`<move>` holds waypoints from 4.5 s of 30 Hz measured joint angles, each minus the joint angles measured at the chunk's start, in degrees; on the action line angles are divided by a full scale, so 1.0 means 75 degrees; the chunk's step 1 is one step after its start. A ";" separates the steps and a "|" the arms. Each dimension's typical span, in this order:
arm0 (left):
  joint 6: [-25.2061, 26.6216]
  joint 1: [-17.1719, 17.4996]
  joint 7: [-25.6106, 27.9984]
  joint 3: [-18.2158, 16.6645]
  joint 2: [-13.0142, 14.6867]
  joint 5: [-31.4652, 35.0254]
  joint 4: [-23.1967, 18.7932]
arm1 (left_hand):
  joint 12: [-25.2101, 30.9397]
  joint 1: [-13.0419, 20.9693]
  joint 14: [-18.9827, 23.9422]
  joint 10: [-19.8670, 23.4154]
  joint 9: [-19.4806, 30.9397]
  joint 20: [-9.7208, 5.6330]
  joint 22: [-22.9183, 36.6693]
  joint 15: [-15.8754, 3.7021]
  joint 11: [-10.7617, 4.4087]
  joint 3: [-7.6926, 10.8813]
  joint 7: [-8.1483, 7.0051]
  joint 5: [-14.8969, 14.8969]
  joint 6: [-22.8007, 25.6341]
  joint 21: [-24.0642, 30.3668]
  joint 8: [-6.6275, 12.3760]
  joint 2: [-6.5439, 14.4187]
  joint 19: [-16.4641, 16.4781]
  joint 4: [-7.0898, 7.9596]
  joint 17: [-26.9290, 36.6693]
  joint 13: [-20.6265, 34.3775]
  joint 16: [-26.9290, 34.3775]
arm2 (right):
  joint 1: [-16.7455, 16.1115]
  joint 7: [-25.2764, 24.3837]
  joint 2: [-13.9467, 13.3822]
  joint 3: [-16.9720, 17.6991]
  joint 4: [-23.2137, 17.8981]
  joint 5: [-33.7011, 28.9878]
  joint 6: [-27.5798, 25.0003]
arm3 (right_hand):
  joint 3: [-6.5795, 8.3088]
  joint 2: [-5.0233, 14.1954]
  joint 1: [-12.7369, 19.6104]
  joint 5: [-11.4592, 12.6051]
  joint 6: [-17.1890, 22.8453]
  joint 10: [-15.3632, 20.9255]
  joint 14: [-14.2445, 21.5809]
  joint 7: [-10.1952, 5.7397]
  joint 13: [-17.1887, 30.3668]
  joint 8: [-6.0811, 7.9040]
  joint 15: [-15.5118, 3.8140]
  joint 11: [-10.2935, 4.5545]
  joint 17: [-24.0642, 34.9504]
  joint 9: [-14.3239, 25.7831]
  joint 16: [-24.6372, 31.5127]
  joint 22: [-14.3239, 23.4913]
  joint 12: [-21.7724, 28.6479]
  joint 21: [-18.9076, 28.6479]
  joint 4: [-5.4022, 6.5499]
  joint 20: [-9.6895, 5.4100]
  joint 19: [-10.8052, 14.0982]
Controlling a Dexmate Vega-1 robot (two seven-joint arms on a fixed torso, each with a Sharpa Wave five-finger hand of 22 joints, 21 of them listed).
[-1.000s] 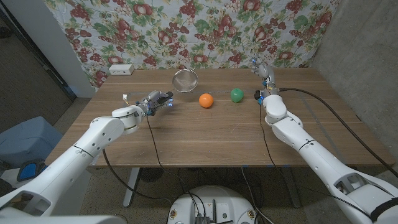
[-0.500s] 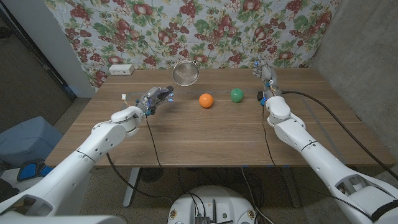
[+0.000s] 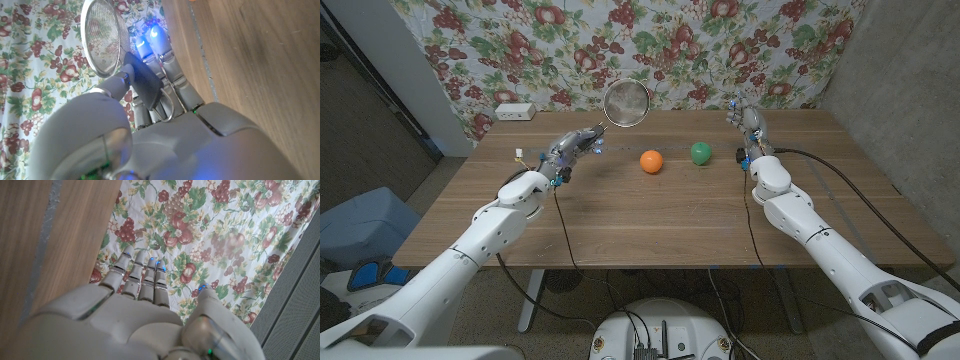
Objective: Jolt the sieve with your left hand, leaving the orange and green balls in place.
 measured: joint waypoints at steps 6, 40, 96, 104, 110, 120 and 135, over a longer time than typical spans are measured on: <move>-0.0351 -0.0038 -0.0295 0.0035 -0.0032 0.0158 0.0105 | 0.0000 -0.0032 0.0004 -0.0041 0.0054 0.0033 0.0000 -0.0005 -0.0041 -0.0024 0.0001 0.0000 0.0001 0.0029 0.0001 0.0032 -0.0073 0.0024 0.0000 0.0000 -0.0022 | 0.0005 0.0058 -0.0013 0.0010 0.0043 0.0078 0.0046 | 0.0000 0.0000 0.0000 0.0000 0.0000 0.0000 0.0000 0.0000 -0.0011 0.0000 0.0000 0.0000 0.0000 0.0000 0.0000 0.0000 0.0000 0.0000 0.0000 0.0000 0.0000; 0.1284 0.0532 0.1898 -0.0304 -0.0035 -0.0255 -0.1224 | 0.0000 -0.0071 0.0011 0.0043 0.0064 0.0033 -0.0035 -0.0010 0.0043 -0.0031 0.0009 0.0029 0.0010 0.0174 0.0028 0.0067 -0.0073 -0.0036 0.0035 0.0032 -0.0031 | -0.0035 0.0226 -0.0095 0.0047 0.0125 0.0260 0.0209 | 0.0076 0.0000 0.0000 0.0000 0.0000 0.0001 0.0000 0.0000 -0.0047 -0.0033 -0.0001 -0.0001 0.0000 0.0001 -0.0045 0.0000 0.0000 0.0000 0.0009 0.0030 -0.0028; 0.1171 0.0319 0.1824 -0.0077 0.0065 -0.0039 -0.1073 | -0.0058 -0.0017 0.0062 0.0026 0.0078 0.0074 -0.0032 -0.0010 -0.0025 -0.0074 -0.0016 -0.0018 0.0038 0.0342 -0.0088 0.0015 -0.0197 -0.0047 0.0016 0.0034 -0.0058 | -0.0117 0.0203 -0.0085 0.0111 0.0179 0.0301 0.0352 | 0.0201 0.0001 -0.0001 0.0000 0.0000 0.0001 -0.0001 0.0000 -0.0117 -0.0062 -0.0001 -0.0001 0.0017 0.0001 -0.0074 0.0039 0.0000 0.0000 -0.0053 0.0029 -0.0028; 0.0114 0.0246 0.1108 0.0011 -0.0063 0.0416 -0.0630 | -0.0058 -0.0021 0.0062 0.0017 0.0103 0.0083 -0.0032 -0.0010 -0.0034 -0.0084 -0.0016 0.0000 0.0039 0.0342 -0.0088 0.0019 -0.0269 -0.0036 0.0017 0.0033 -0.0058 | -0.0019 0.0230 -0.0027 0.0088 0.0322 0.0302 0.0381 | 0.0201 0.0062 -0.0062 0.0000 0.0000 0.0001 -0.0001 0.0000 -0.0117 -0.0062 -0.0001 -0.0001 0.0017 0.0001 -0.0074 0.0038 0.0000 0.0000 -0.0053 0.0029 -0.0028; -0.0238 0.0183 0.0845 0.0041 -0.0141 0.0573 -0.0384 | -0.0058 -0.0051 0.0062 -0.0015 0.0102 0.0128 -0.0032 -0.0010 -0.0067 -0.0084 -0.0017 0.0000 0.0040 0.0342 -0.0089 0.0049 -0.0306 -0.0036 0.0017 0.0033 -0.0058 | 0.0033 0.0237 0.0001 0.0068 0.0394 0.0302 0.0383 | 0.0200 0.0061 -0.0062 0.0000 0.0000 0.0001 -0.0001 0.0000 -0.0117 -0.0062 -0.0001 -0.0001 0.0016 0.0001 -0.0073 0.0038 0.0000 0.0000 -0.0053 0.0029 -0.0028; -0.0495 0.0119 0.0577 0.0055 -0.0203 0.0716 -0.0182 | -0.0058 -0.0073 0.0062 -0.0014 0.0100 0.0115 -0.0031 -0.0010 -0.0067 -0.0084 -0.0042 0.0000 0.0065 0.0342 -0.0060 0.0068 -0.0318 -0.0036 0.0017 0.0032 -0.0058 | 0.0116 0.0242 0.0059 0.0031 0.0513 0.0302 0.0384 | 0.0265 0.0061 -0.0061 0.0000 0.0000 0.0001 -0.0001 0.0000 -0.0116 -0.0062 -0.0001 -0.0001 0.0016 0.0001 -0.0073 0.0037 0.0000 0.0000 -0.0053 0.0085 -0.0083; -0.0149 0.0192 0.0879 -0.0049 -0.0180 0.0711 -0.0499 | -0.0058 -0.0076 0.0062 0.0040 0.0052 0.0115 -0.0032 -0.0010 -0.0064 -0.0084 -0.0043 0.0026 0.0066 0.0401 -0.0061 0.0066 -0.0318 -0.0037 0.0035 0.0031 -0.0059 | 0.0136 0.0174 0.0076 0.0011 0.0532 0.0272 0.0367 | 0.0264 0.0061 -0.0061 0.0000 0.0000 0.0001 -0.0001 0.0000 -0.0155 -0.0061 -0.0001 -0.0001 0.0016 0.0001 -0.0101 0.0036 0.0000 0.0000 -0.0053 0.0084 -0.0083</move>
